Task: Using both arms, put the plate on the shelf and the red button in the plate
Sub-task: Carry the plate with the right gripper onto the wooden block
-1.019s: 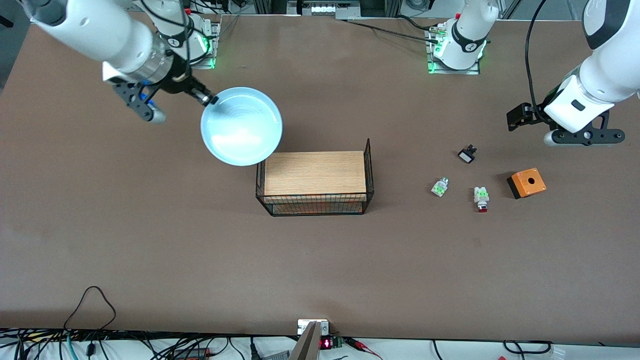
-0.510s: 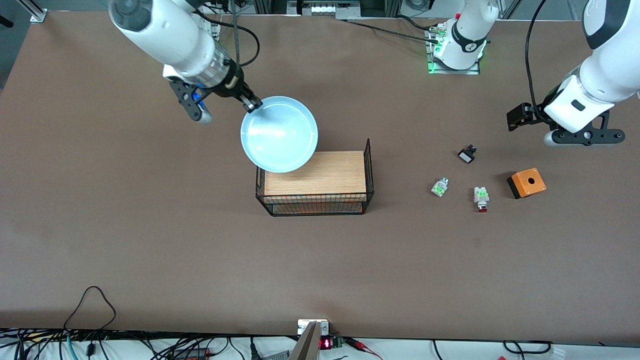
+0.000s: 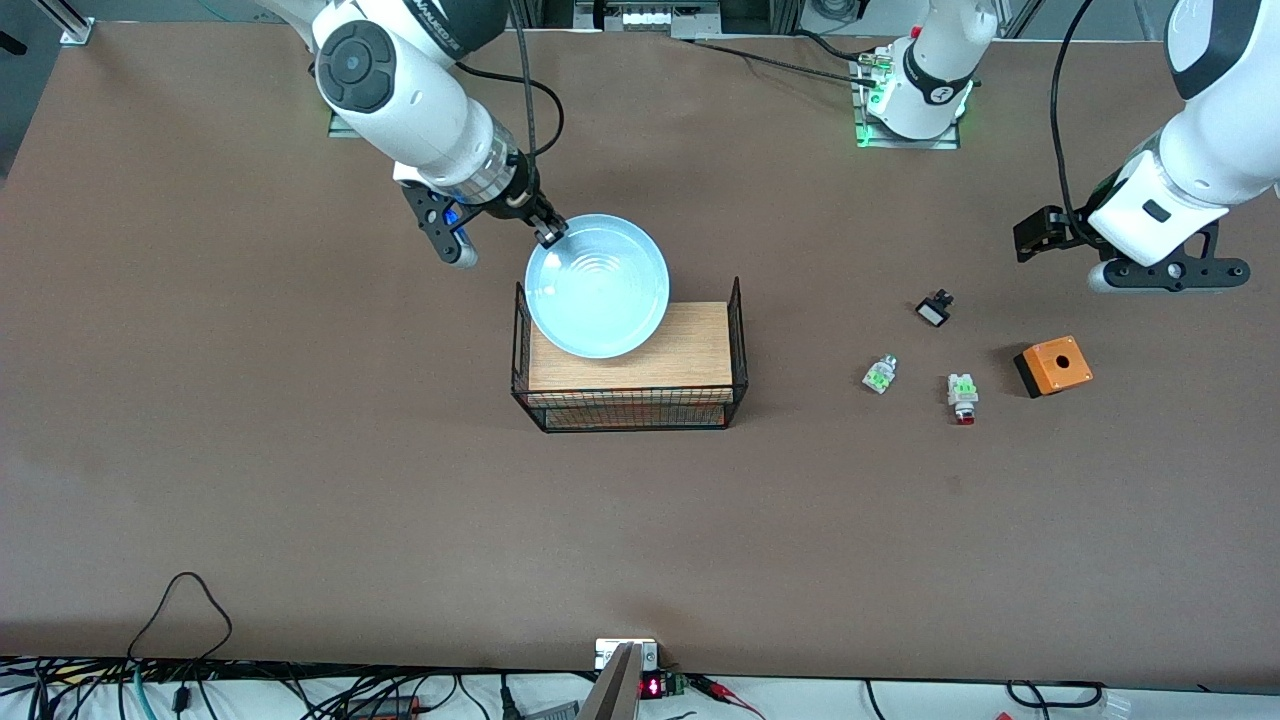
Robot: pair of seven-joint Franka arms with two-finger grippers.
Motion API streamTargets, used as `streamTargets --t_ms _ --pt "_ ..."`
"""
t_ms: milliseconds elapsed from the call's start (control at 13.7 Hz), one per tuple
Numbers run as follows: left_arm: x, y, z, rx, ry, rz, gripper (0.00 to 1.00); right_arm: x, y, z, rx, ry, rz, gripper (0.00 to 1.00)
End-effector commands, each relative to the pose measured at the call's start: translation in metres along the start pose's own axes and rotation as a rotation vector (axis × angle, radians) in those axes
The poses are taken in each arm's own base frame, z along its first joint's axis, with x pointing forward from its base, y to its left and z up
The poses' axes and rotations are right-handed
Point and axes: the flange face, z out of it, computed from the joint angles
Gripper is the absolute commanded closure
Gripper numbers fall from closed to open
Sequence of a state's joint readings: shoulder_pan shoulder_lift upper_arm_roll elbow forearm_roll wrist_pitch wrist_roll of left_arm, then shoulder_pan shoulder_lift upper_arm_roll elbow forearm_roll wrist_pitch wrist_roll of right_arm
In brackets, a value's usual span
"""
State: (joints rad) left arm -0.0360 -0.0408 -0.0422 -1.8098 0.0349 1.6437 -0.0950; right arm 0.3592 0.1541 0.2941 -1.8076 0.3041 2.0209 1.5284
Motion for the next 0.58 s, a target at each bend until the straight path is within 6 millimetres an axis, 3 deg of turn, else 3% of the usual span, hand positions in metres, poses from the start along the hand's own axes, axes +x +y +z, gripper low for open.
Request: streamTargets --t_ms 0,291,510 --pt "0.003 -0.005 -0.003 0.017 -0.01 0.008 0.0 -0.002 -0.004 0.018 0.035 0.023 0.009 1.0" --pt "0.003 -0.007 0.002 0.016 -0.03 0.002 0.0 0.005 -0.002 0.055 0.075 0.07 -0.014 1.0" --pt "0.004 -0.017 0.005 0.015 -0.048 -0.02 0.0 0.007 -0.007 0.062 0.112 0.069 -0.013 1.0"
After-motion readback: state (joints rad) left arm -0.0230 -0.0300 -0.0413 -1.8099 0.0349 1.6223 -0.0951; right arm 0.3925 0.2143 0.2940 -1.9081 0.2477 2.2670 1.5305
